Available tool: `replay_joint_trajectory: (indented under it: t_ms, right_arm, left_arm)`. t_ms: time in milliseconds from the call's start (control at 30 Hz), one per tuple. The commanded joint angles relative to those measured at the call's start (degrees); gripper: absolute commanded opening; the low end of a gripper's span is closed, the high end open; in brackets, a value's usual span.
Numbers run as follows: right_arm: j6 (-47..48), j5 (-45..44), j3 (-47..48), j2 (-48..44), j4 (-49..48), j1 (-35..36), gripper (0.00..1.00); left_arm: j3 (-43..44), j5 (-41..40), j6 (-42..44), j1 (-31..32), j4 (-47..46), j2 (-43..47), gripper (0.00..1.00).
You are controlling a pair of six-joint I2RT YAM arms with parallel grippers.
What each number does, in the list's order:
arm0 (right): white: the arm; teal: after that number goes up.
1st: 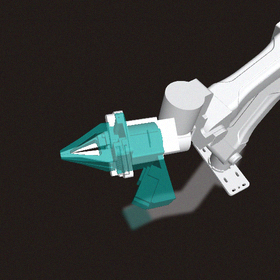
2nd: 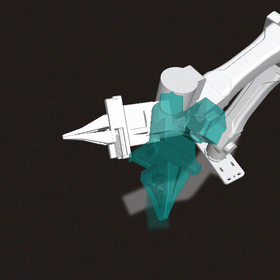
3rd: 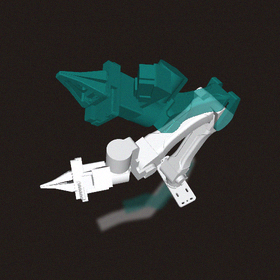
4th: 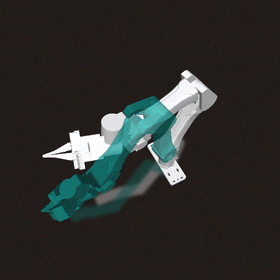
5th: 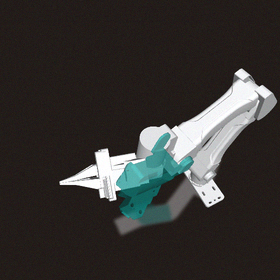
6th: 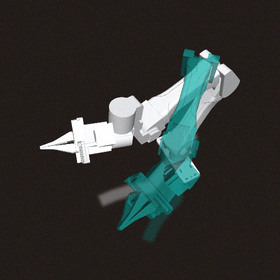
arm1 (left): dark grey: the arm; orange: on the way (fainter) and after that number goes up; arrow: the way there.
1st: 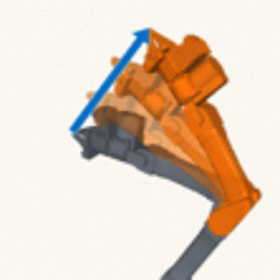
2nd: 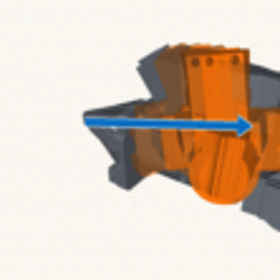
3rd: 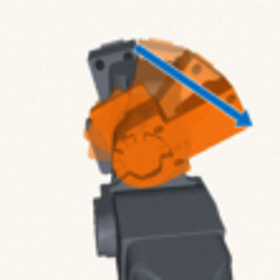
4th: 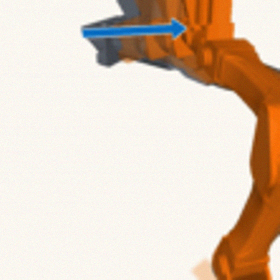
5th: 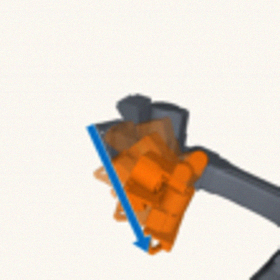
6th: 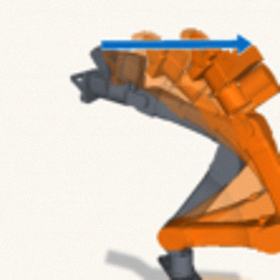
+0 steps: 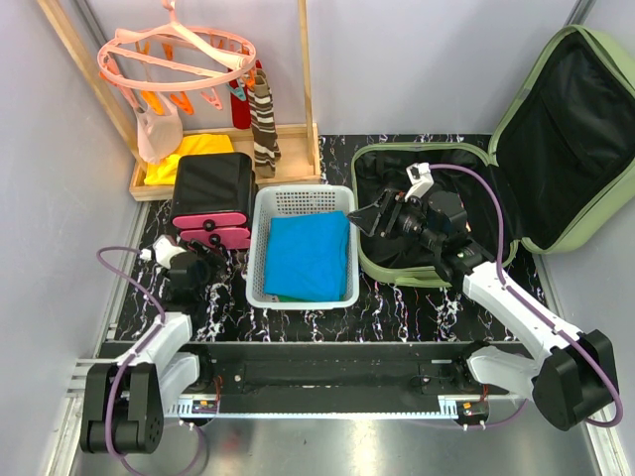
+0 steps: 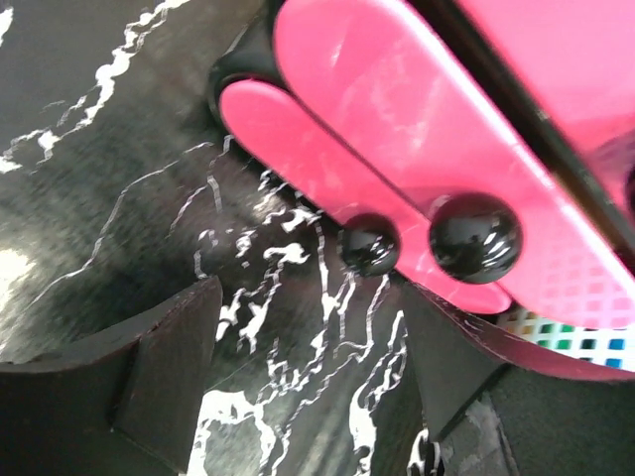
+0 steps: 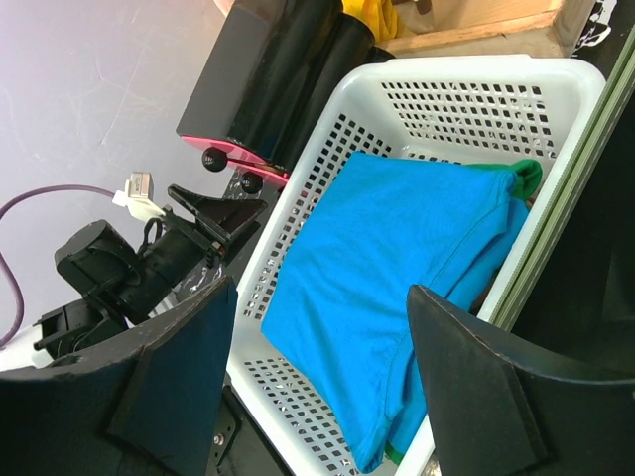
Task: Open, take out, and arrange the luggage
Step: Close the drawer
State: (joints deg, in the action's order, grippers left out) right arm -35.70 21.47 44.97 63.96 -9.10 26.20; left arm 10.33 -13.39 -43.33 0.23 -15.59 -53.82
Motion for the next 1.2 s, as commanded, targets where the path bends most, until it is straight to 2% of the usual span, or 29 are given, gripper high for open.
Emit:
replay_joint_trajectory:
  t_ms: [0,300,500,733,833,1167]
  right_arm:
    - [1.43,-1.35,0.47,-1.21,-0.83,-0.18,0.79]
    - [1.25,-0.55,0.91,-0.33,-0.83,-0.09,0.79]
    - [1.43,-0.91,0.91,-0.33,-0.13,-0.18,0.79]
    - [1.51,-1.08,1.0,-0.07,0.14,-0.18,0.79]
    - [1.6,-1.35,0.82,-0.16,0.05,-0.18,0.79]
    - [0.64,0.41,0.38,1.78,-2.41,-0.27,0.79]
  left_arm:
    - [2.77,1.35,1.05,-1.46,-7.34,-3.12,0.76]
    - [4.7,1.6,0.09,-1.72,-15.42,-11.3,0.75]
    - [6.81,2.31,-0.53,-1.72,-17.36,-14.47,0.75]
    - [7.08,2.84,-0.79,-1.72,-16.49,-14.82,0.75]
    - [4.1,2.75,-1.4,-1.72,-16.57,-12.45,0.75]
    - [1.28,7.31,1.94,-1.64,-16.57,-10.42,0.64]
